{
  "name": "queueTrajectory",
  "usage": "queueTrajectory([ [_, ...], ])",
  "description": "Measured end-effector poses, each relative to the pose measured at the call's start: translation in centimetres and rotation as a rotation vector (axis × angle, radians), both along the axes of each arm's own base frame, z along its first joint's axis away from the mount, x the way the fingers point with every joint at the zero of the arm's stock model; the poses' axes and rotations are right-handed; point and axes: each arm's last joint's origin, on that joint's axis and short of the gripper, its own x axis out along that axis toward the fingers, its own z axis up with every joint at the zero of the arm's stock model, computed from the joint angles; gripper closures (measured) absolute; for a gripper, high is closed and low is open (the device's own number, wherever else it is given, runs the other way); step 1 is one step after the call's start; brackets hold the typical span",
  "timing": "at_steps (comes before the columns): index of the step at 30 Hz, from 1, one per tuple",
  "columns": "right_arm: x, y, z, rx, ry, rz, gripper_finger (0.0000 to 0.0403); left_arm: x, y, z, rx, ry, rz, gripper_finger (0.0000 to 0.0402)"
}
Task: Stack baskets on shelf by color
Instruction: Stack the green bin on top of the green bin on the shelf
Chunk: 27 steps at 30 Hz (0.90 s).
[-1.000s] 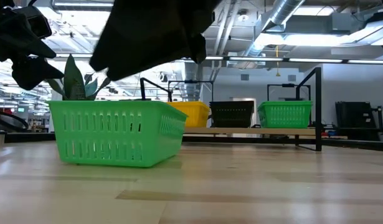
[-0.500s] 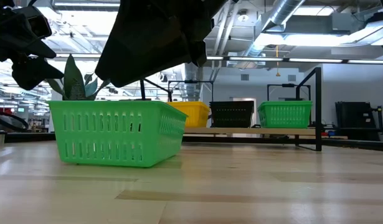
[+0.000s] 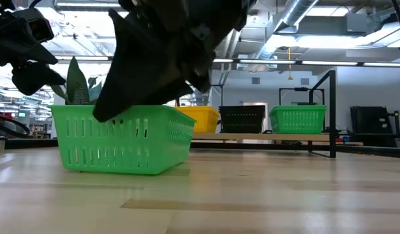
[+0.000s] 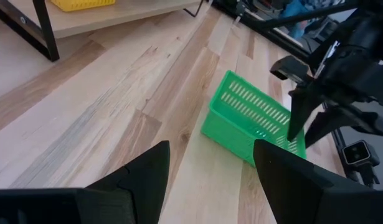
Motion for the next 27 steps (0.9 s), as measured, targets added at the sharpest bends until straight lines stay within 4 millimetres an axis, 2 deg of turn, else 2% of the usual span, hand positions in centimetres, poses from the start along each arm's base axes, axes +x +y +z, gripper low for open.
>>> queueTrajectory([
  [5,0.0,-0.3,-0.2,-0.006,0.013,-0.006,0.0301,0.0,0.0,0.0,-0.001,0.000,0.001,0.0181],
  [11,-0.3,-0.9,-0.4,-0.009,0.076,-0.048,0.0387,0.0,0.0,0.0,-0.001,0.000,0.001,0.0181],
  [15,-0.2,-0.9,0.0,-0.014,0.067,-0.048,0.0392,0.0,0.0,0.0,-0.007,0.000,0.003,0.0181],
  [18,0.3,-0.5,2.2,-0.032,0.049,-0.008,0.0396,0.0,0.0,0.0,-0.011,0.002,-0.003,0.0181],
  [22,0.0,-0.1,7.9,-0.130,0.044,0.039,0.0399,0.0,0.0,0.0,-0.011,0.001,-0.003,0.0181],
  [27,-1.3,-1.0,13.3,-0.338,0.085,0.015,0.0400,0.0,0.0,0.0,-0.011,0.001,-0.003,0.0181],
])
